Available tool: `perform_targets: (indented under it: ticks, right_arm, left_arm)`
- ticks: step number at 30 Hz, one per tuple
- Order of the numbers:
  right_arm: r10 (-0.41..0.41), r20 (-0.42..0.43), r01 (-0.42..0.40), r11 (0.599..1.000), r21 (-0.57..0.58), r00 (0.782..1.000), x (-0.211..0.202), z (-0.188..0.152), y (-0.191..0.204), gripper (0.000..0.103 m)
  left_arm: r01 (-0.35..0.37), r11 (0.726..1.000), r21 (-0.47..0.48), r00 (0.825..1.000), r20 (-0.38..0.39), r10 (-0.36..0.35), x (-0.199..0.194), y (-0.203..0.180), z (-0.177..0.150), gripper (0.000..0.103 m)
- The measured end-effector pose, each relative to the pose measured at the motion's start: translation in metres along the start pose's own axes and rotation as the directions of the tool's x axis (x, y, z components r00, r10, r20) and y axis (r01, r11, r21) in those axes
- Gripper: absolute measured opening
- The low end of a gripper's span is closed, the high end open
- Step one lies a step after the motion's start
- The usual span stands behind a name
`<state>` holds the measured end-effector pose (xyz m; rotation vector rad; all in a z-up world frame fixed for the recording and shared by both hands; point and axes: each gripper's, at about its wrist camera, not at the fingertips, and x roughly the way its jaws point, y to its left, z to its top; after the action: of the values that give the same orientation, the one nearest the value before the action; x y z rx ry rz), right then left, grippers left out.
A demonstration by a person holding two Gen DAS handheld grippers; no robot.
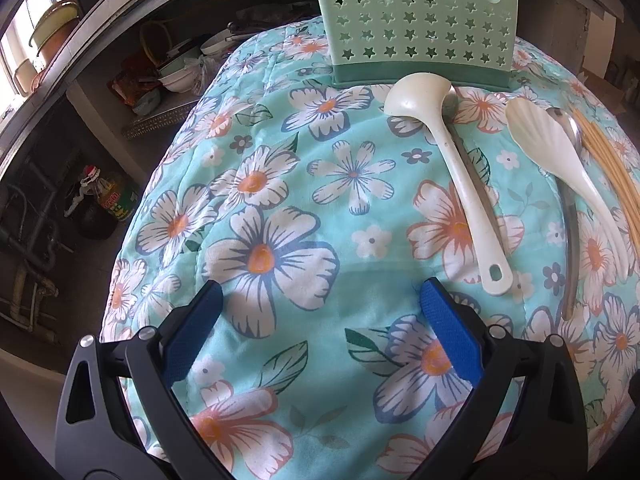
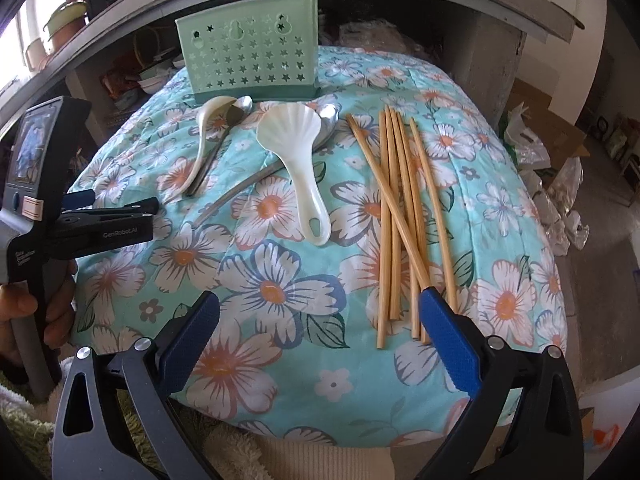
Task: Organize utensils
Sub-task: 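Reach the left tool to the white ladle and grasp it while the right tool approaches the spoons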
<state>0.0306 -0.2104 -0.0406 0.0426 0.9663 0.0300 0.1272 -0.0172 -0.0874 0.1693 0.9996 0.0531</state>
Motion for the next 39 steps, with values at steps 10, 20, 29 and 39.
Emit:
perform_targets:
  ticks: [10,20,29,39]
  right_arm:
    - [0.082,0.213,-0.096,0.994,0.054,0.974,-0.03,0.049,-0.012,0.097]
    - [0.28,0.183,-0.305,0.944,0.127,0.942,0.017,0.107,-0.023,0.088]
    - [0.408,0.129,-0.428,0.864,0.266,0.904,0.051,0.111,-0.025,0.072]
    - [0.423,0.139,-0.446,0.856,0.262,0.895,0.049,0.106,-0.033,0.07]
  left_arm:
    - [0.127,0.989,-0.075,0.989,-0.062,-0.132,0.013,0.019,0.003,0.096]
    - [0.131,0.989,-0.062,0.991,-0.027,-0.133,0.011,0.016,0.0,0.096]
    - [0.283,0.958,-0.039,0.956,0.087,-0.279,-0.009,0.038,0.035,0.096]
    - [0.292,0.949,0.122,0.93,0.194,-0.311,-0.016,-0.002,0.113,0.075]
